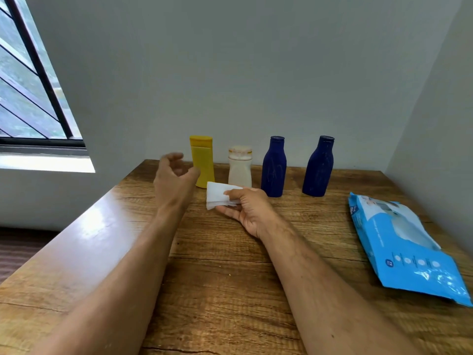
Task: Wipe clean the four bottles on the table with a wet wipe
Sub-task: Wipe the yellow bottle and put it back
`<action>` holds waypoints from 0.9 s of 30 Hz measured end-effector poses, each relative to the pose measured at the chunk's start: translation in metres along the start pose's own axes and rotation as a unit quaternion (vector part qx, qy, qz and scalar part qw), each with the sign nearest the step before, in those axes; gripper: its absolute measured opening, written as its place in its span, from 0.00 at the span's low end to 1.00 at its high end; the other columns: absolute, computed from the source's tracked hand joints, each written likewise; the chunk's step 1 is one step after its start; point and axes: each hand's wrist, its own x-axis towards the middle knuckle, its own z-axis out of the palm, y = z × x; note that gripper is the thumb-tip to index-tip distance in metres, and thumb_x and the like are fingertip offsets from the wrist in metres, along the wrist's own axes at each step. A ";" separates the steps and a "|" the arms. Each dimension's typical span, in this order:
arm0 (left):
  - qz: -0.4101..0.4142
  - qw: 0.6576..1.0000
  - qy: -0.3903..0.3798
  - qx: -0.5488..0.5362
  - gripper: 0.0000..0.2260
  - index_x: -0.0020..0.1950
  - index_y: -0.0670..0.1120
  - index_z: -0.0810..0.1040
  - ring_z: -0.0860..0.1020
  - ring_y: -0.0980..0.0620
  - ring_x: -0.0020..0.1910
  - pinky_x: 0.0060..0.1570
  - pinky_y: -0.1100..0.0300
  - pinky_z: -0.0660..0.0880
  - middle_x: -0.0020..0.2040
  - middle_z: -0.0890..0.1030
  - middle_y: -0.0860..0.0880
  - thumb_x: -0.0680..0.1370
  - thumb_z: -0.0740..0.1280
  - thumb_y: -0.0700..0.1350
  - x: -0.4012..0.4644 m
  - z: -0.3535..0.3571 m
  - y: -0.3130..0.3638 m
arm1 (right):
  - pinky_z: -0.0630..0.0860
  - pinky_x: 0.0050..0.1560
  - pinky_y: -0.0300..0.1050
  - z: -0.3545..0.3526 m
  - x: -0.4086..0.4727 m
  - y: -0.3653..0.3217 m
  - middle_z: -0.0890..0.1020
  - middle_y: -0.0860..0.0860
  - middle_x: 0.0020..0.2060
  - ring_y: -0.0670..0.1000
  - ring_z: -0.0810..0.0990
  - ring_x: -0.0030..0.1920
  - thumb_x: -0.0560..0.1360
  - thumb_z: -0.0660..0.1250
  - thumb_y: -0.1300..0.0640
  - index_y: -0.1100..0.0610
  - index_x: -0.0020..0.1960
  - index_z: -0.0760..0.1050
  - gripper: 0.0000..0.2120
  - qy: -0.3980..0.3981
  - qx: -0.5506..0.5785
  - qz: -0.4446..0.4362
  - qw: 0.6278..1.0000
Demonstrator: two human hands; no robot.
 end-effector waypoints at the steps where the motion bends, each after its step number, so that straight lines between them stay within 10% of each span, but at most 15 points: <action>1: 0.012 0.999 0.022 0.041 0.28 0.69 0.49 0.70 0.75 0.50 0.63 0.62 0.53 0.74 0.64 0.76 0.49 0.71 0.74 0.50 0.004 0.005 0.003 | 0.84 0.38 0.51 0.000 0.000 0.001 0.77 0.63 0.52 0.61 0.81 0.50 0.74 0.66 0.74 0.67 0.57 0.72 0.13 0.004 0.000 -0.001 1.000; 10: -0.018 0.990 0.010 0.142 0.52 0.78 0.48 0.56 0.68 0.39 0.72 0.69 0.42 0.69 0.74 0.67 0.41 0.64 0.78 0.65 0.044 0.039 -0.002 | 0.84 0.34 0.49 -0.005 0.000 0.000 0.75 0.63 0.56 0.61 0.81 0.47 0.76 0.65 0.72 0.65 0.59 0.72 0.12 0.027 0.030 0.004 0.999; 27: -0.051 0.997 0.051 0.017 0.25 0.64 0.49 0.78 0.79 0.52 0.54 0.58 0.52 0.77 0.54 0.82 0.51 0.70 0.73 0.60 0.032 0.040 -0.003 | 0.84 0.41 0.48 -0.014 -0.008 -0.006 0.77 0.59 0.50 0.58 0.82 0.49 0.76 0.66 0.70 0.58 0.45 0.75 0.08 0.002 0.004 -0.004 1.000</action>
